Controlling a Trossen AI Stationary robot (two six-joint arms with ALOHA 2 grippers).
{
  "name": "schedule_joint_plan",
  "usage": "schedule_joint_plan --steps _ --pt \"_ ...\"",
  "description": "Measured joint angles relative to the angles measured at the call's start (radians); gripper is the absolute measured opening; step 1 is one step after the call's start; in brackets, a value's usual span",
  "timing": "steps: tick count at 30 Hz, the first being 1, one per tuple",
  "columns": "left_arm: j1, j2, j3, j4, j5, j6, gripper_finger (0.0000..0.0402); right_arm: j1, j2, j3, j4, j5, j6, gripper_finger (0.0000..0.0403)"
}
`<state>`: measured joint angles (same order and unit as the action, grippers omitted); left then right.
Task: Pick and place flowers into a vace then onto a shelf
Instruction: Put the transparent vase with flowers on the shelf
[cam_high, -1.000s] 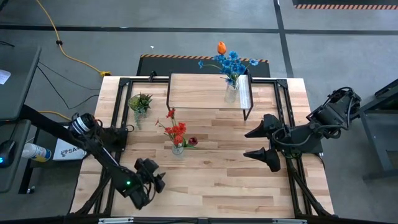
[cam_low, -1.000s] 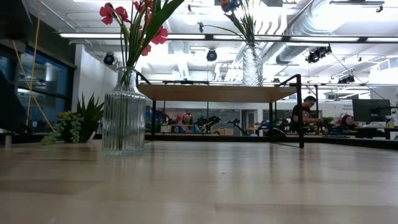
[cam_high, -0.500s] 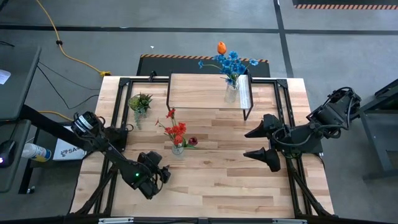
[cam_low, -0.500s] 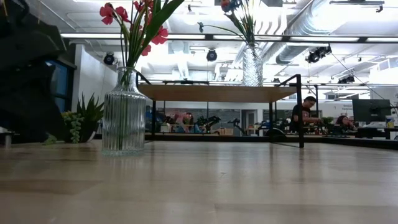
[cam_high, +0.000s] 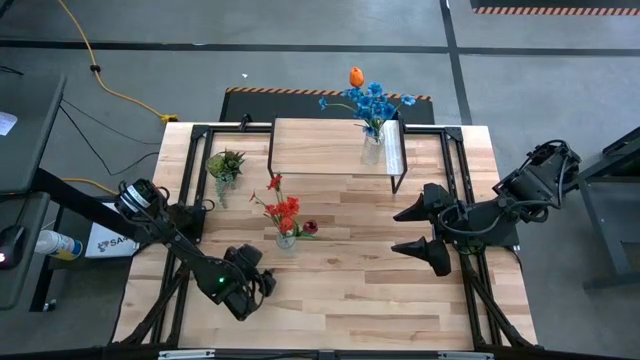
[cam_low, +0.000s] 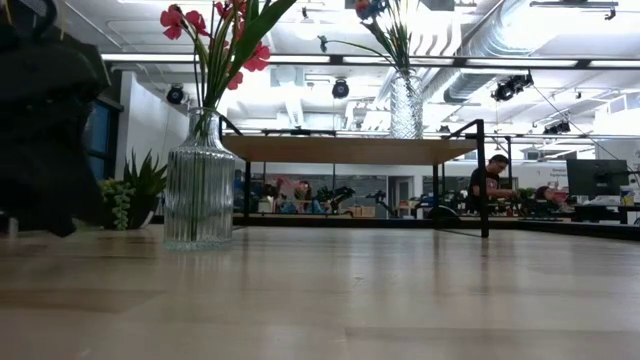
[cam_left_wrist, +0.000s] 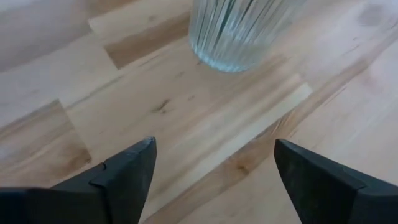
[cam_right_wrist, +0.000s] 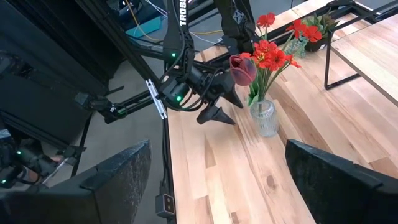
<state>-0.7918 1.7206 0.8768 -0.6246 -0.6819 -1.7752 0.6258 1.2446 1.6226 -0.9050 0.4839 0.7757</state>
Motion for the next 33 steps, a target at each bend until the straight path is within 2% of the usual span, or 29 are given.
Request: schedule_joint_plan --steps 7,11,15,24,33 --pt "0.0 0.0 0.0 0.027 -0.107 -0.002 0.0396 0.0 0.0 0.0 0.0 0.0 0.0 0.0358" --pt "0.0 0.0 0.0 0.08 -0.212 0.01 0.0391 0.0 0.0 0.0 0.0 0.0 0.0 0.0358" --pt "0.0 0.0 0.001 0.132 -0.323 0.111 0.0389 0.0 0.0 0.0 0.0 0.0 0.0 0.0358" --pt "0.028 0.0 0.001 0.128 -0.284 0.149 0.0399 0.0 0.0 0.0 0.004 0.001 0.0 0.0358" --pt "0.045 0.0 0.001 0.129 -0.347 0.191 0.0399 0.0 0.0 0.0 0.005 0.015 0.0 0.0358"
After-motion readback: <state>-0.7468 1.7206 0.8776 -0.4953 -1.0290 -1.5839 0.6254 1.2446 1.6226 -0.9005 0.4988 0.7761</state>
